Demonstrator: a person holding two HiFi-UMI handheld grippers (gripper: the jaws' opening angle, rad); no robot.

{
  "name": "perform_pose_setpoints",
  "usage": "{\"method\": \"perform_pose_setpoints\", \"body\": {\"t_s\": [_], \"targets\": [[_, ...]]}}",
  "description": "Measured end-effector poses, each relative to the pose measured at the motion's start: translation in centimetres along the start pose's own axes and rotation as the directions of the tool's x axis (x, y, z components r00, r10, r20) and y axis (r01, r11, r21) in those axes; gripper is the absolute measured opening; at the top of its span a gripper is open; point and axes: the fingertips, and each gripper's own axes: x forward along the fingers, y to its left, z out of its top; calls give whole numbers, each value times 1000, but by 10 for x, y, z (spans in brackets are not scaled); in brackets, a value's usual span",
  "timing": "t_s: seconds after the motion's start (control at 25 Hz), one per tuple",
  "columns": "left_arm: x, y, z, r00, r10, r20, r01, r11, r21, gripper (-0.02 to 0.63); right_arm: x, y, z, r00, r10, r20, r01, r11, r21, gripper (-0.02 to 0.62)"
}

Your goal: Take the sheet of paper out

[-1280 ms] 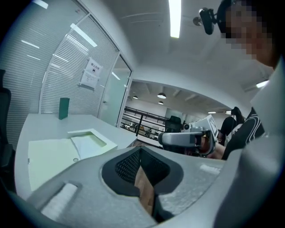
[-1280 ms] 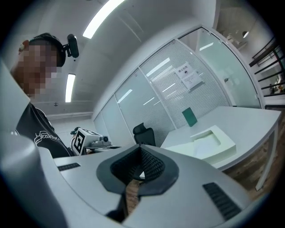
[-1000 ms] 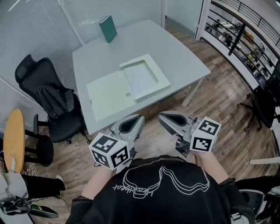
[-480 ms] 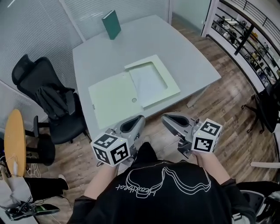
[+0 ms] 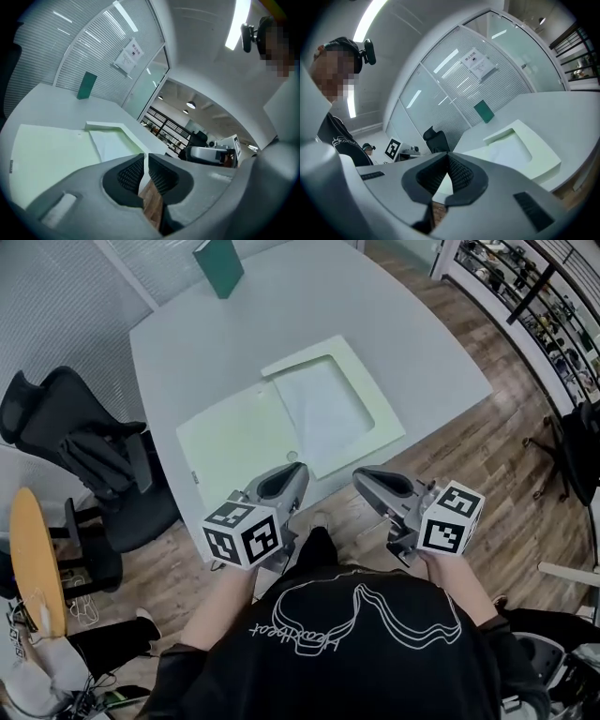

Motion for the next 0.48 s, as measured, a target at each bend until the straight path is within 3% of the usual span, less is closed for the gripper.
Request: {"method": "perform_pose_setpoints", "body": {"t_s": [0.16,0.48], "targets": [[25,32,2,999,-7,-44,5,999,-33,52,15,-26,3,999,-33,-7,33,999,32,9],[80,99,8,991,-46,-127,22,983,-182,114,50,-80,17,995,-94,-33,97,990,106,9]]}}
